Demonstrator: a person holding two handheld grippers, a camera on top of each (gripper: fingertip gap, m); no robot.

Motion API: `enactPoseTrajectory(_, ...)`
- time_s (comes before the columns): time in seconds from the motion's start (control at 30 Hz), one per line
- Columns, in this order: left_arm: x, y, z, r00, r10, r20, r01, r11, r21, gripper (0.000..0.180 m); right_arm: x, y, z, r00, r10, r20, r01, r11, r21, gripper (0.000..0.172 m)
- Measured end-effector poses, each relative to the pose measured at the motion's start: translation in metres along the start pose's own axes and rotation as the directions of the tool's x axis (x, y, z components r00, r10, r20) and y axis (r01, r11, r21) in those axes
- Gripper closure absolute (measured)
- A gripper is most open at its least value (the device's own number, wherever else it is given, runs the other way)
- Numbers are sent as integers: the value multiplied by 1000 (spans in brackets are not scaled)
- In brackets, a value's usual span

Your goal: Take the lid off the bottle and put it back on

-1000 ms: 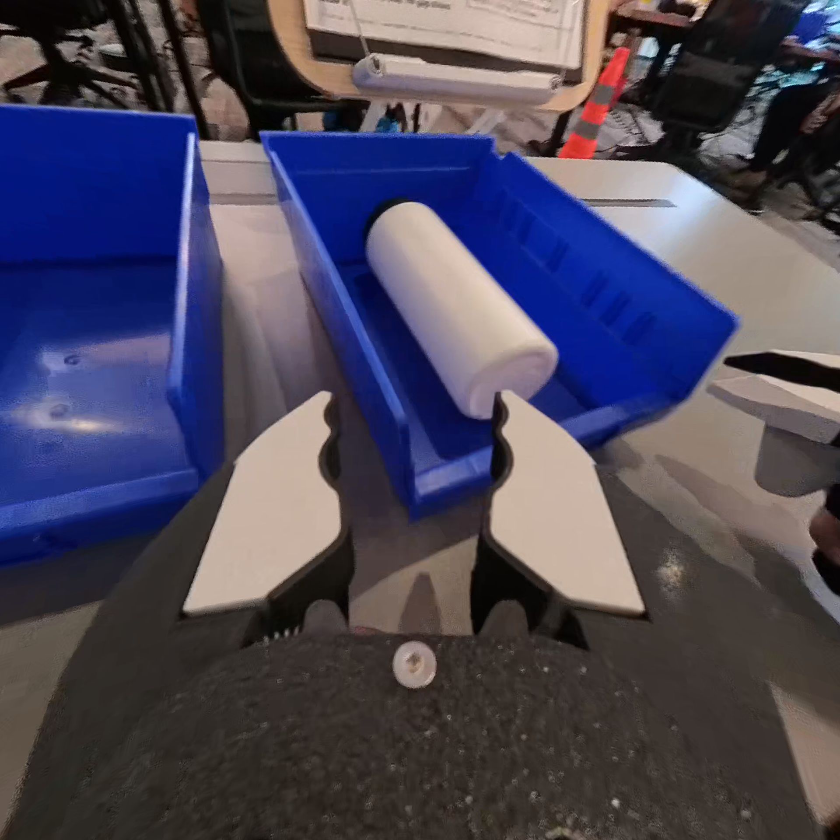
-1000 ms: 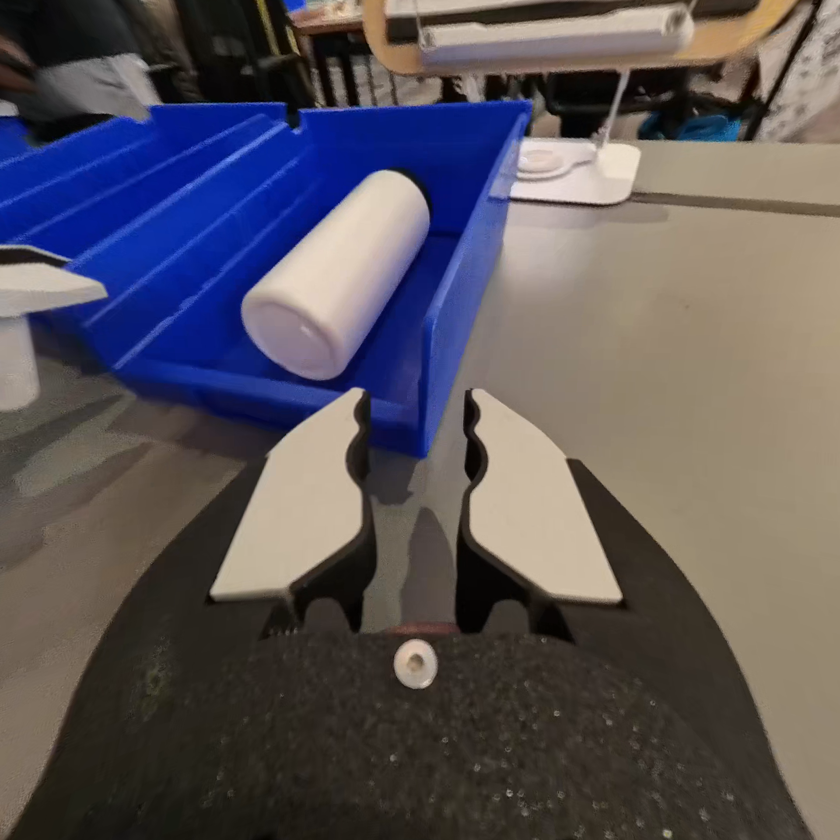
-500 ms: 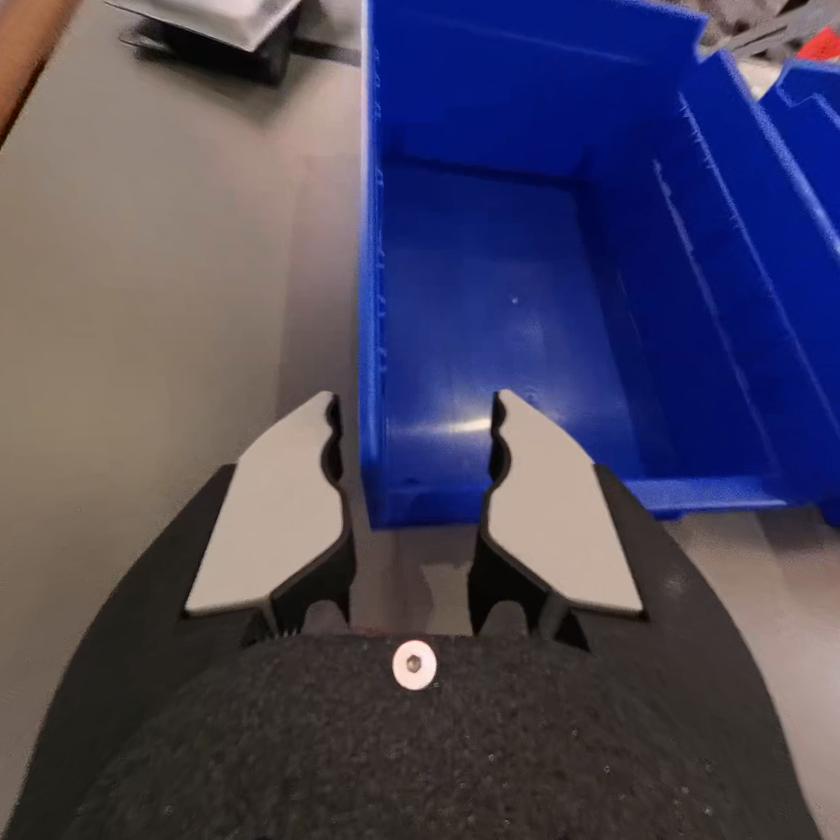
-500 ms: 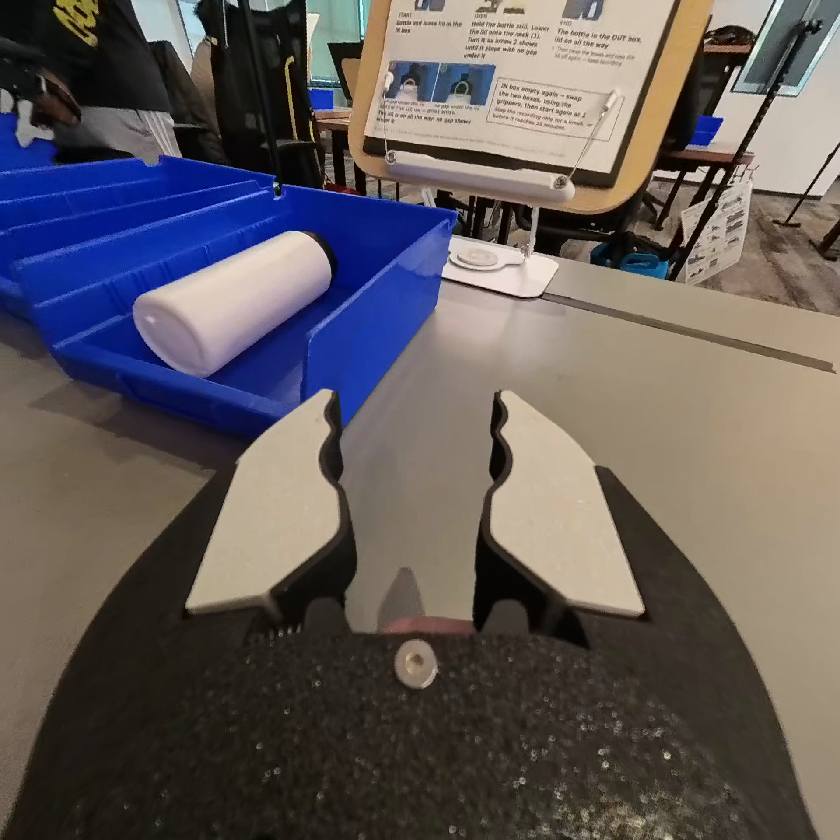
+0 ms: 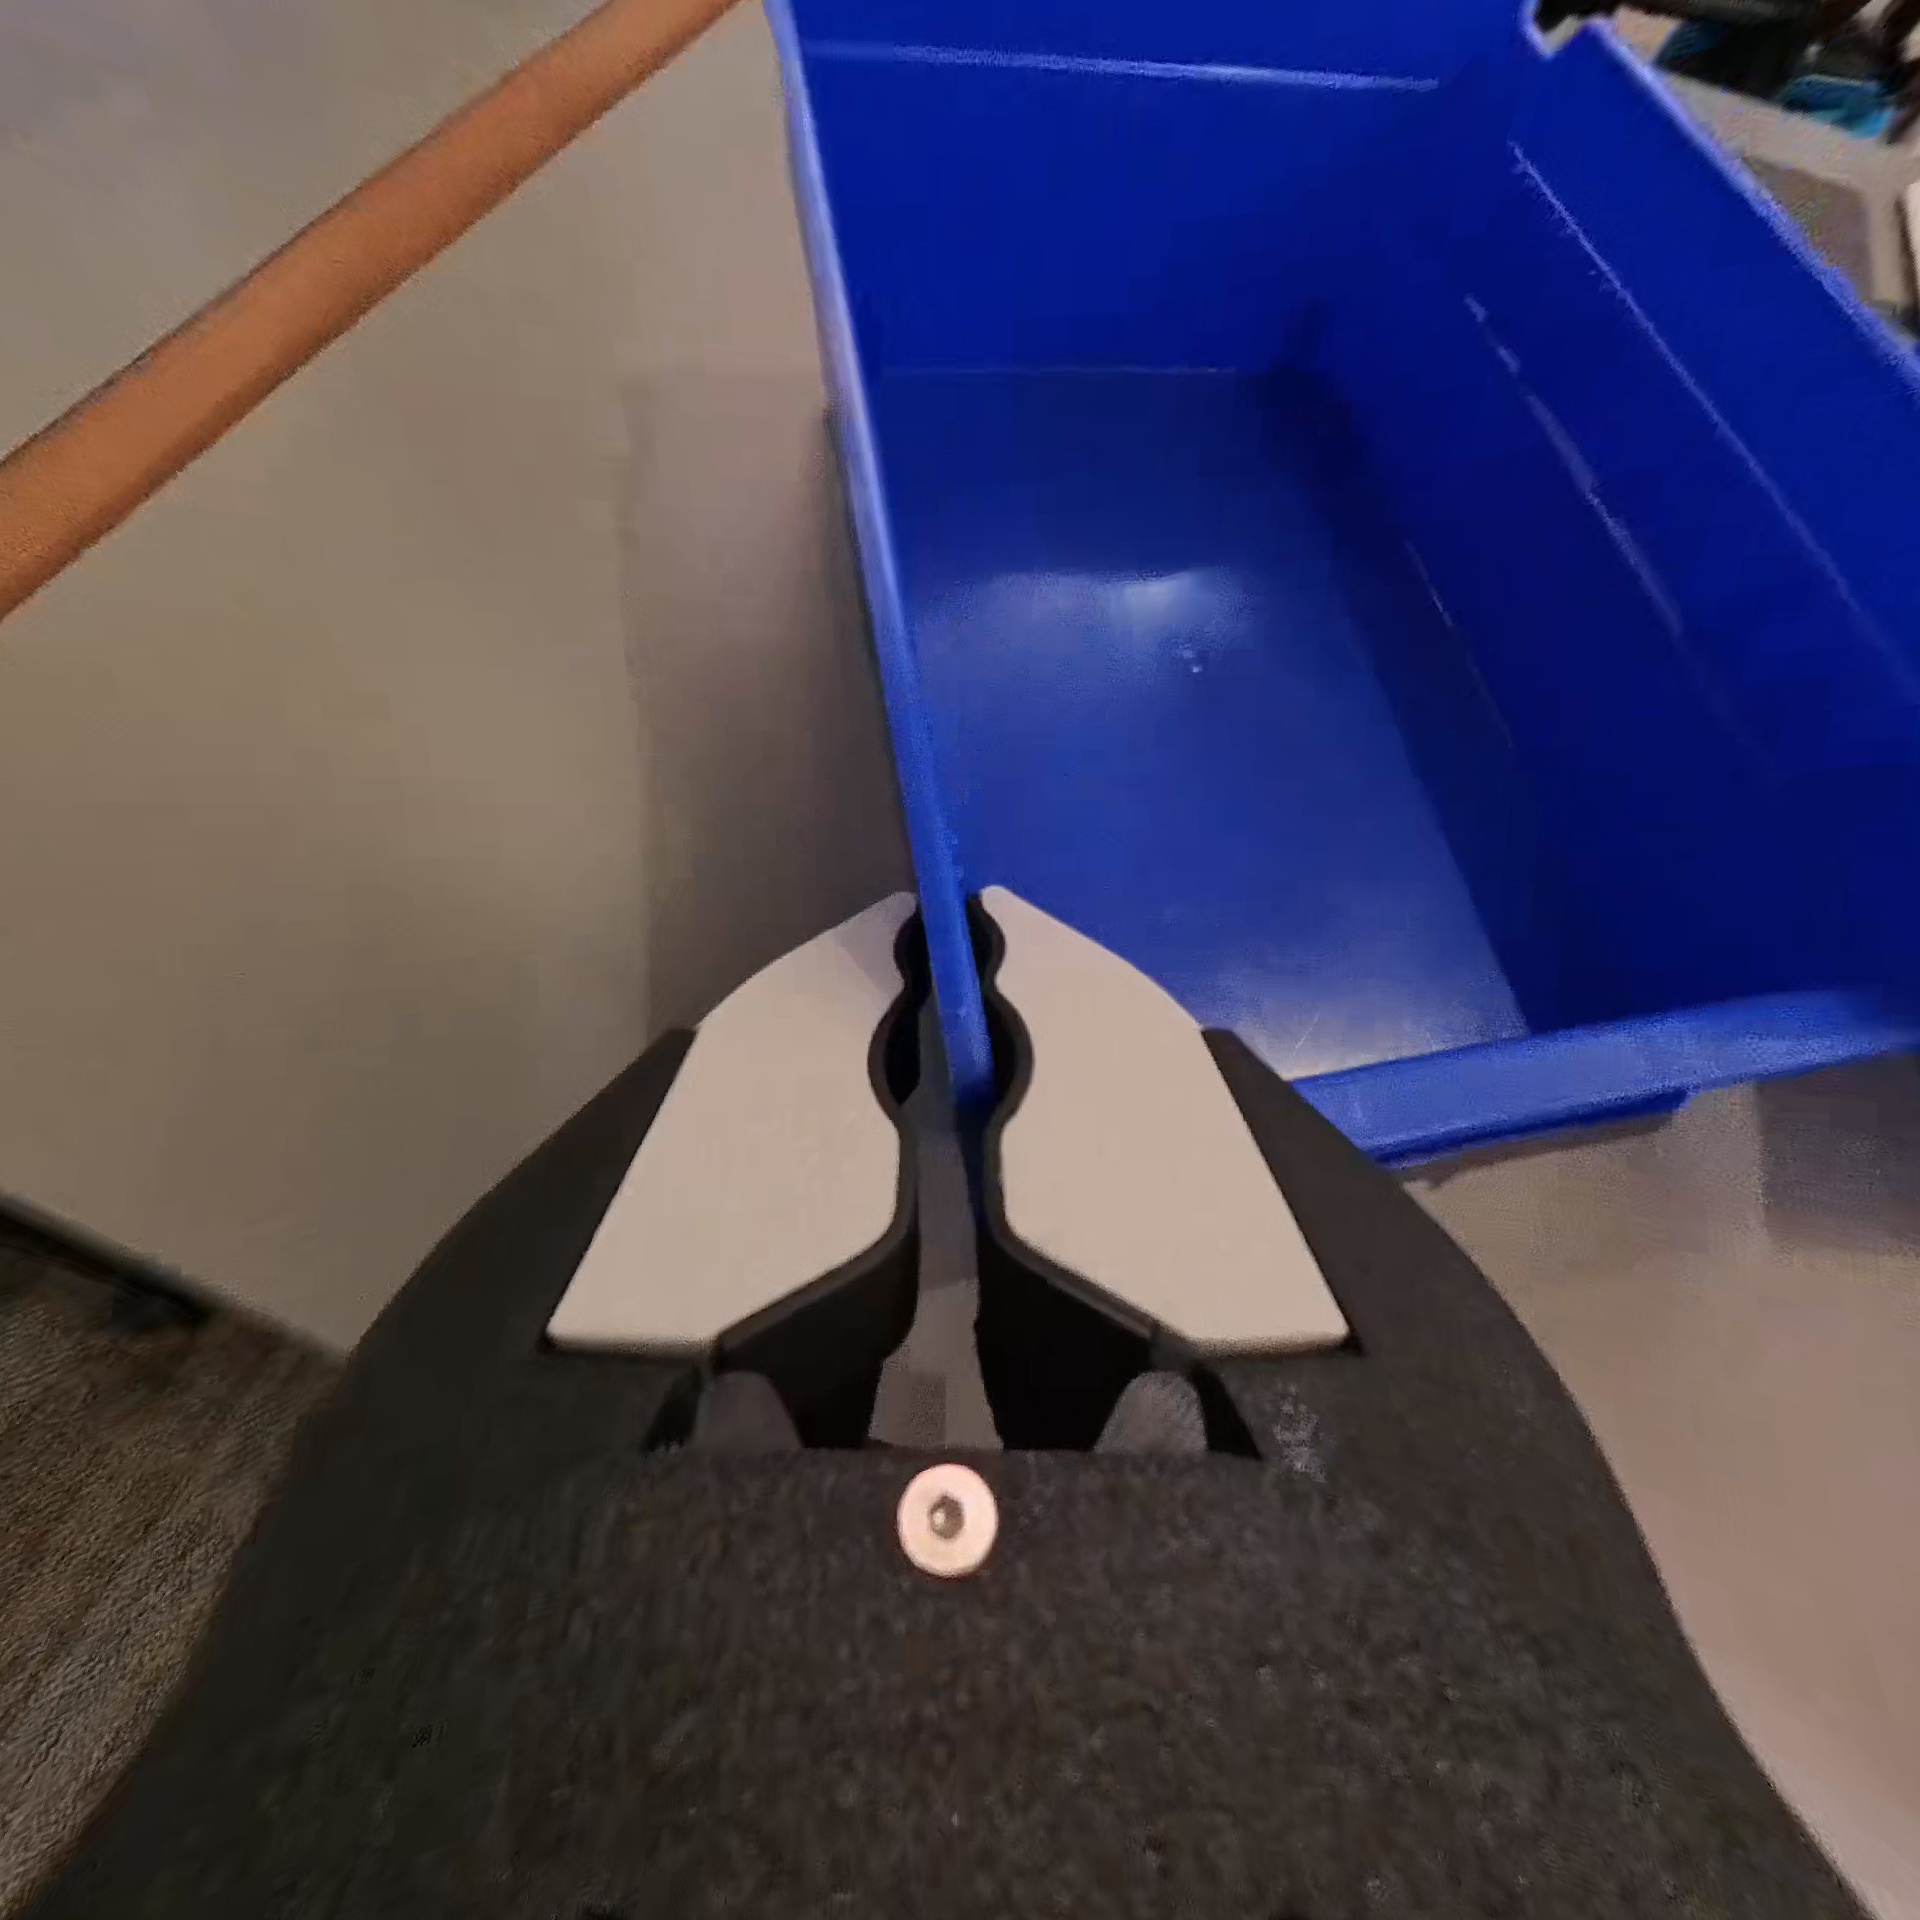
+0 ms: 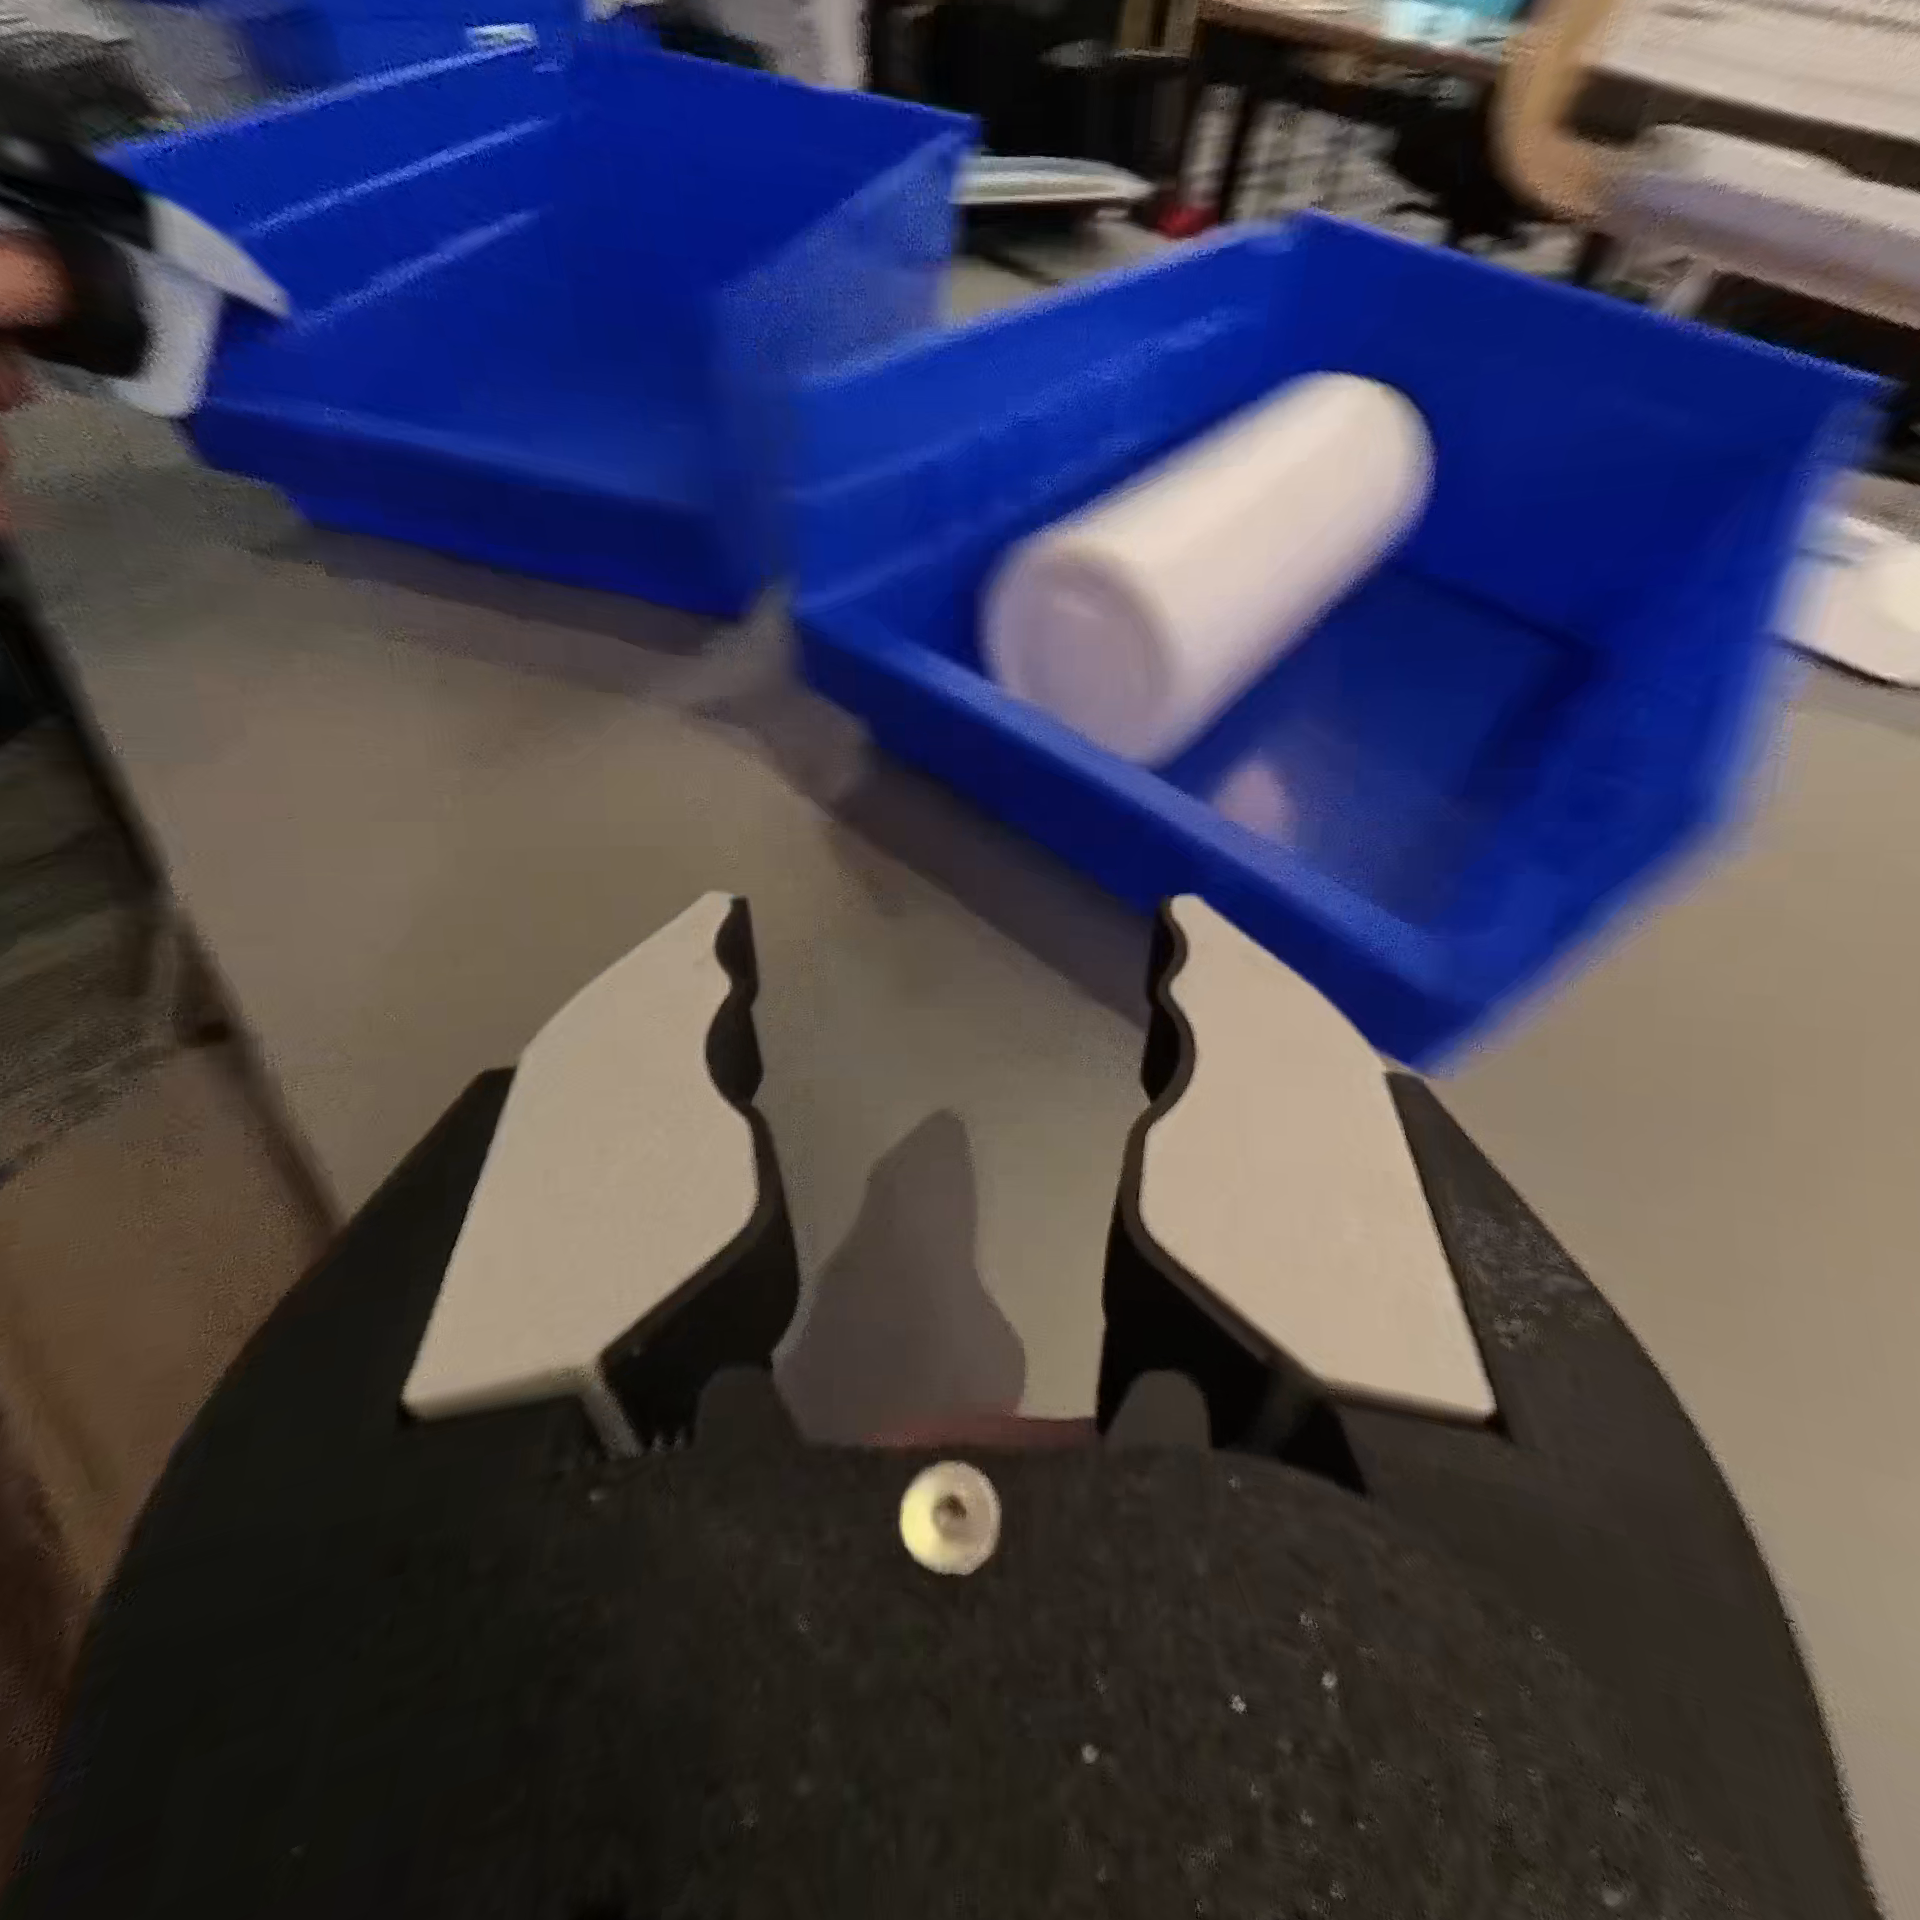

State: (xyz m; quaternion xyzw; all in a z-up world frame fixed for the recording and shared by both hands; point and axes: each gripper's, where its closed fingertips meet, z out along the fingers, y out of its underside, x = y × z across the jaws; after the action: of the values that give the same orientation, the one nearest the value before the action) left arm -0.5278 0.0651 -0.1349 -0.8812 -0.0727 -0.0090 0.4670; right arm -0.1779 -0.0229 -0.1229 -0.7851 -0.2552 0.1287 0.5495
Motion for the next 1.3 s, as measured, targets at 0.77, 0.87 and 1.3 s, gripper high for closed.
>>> enactPoseTrajectory(0.77, 142, -51, -167, 963, 171, -209, -84, 925, 370, 176, -17, -144, -38, 951, 96, -295, -13, 963, 271, 167)
enactPoseTrajectory(0.87, 258, -69, -162, 904, 298, -308, -157, 899, 409, 176, 76, -137, -96, 880, 221, -420, -75, 939, 336, 168)
enactPoseTrajectory(1.3, 626, 104, -97, 668, 479, -569, -442, 871, 214, 175, 354, 119, -273, 520, 477, -708, -446, 859, 251, 169)
